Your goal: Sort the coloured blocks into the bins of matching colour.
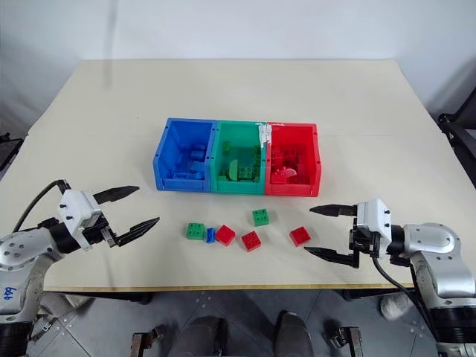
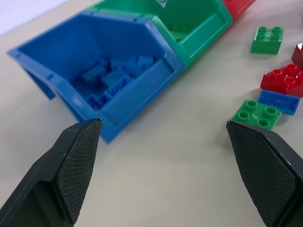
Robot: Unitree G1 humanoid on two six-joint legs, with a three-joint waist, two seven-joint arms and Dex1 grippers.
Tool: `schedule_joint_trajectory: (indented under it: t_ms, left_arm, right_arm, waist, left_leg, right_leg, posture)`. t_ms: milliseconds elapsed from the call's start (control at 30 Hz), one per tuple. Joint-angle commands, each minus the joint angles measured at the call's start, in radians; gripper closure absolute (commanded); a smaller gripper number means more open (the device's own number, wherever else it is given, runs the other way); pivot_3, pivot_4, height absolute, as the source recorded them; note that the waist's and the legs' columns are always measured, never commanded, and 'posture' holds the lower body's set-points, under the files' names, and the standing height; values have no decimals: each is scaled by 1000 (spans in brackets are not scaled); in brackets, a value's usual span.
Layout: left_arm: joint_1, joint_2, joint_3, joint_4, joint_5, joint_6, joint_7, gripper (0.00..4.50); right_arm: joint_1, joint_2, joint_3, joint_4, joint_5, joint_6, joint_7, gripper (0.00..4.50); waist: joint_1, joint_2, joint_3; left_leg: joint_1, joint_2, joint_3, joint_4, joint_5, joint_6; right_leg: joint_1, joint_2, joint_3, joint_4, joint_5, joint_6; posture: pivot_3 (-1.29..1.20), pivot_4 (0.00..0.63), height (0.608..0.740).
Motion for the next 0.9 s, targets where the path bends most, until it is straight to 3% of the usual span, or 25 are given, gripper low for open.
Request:
schedule_joint_trajectory:
  t_ms: [33,233,333,533,900]
  left_arm:
    - [-5,13,-12,10,0,-10,-23,18]
    - [-17,49,-69,-80,-128,123,-147,18]
    - [-28,59,-125,-108,-100,105,-184,18]
    - [-115,-21,-283,-232,-122,178,-166,18]
    - [7,39,-156,-235,-144,191,-181,18]
  right_arm:
    - [18,5,-27,-51,10,5,-24,0]
    - [43,-62,-94,-1,-2,-17,5,0]
    - [44,-99,-106,53,-29,-58,42,0]
    - [-60,-166,-64,274,-105,-140,160,0]
    - [-311,-51,188,333,-180,-123,284,0]
  waist:
    - [4,0,0]
    - [10,0,0]
    - [11,0,0]
    - [8,0,0]
    - [-12,1,1]
  left_leg:
    - [0,0,0,0,0,0]
    - [0,0,0,1,0,0]
    - [0,0,0,1,0,0]
    - [0,-1,1,2,0,1]
    - [0,1,1,2,0,0]
  right_leg:
    - [0,0,0,0,0,0]
    - [0,0,0,0,0,0]
    - [0,0,0,0,0,0]
    - [1,0,1,0,1,1]
    - [0,1,0,0,0,0]
  posture:
    - [0,150,740]
    - [0,150,740]
    - [0,150,740]
    - [0,150,740]
    - [0,150,740]
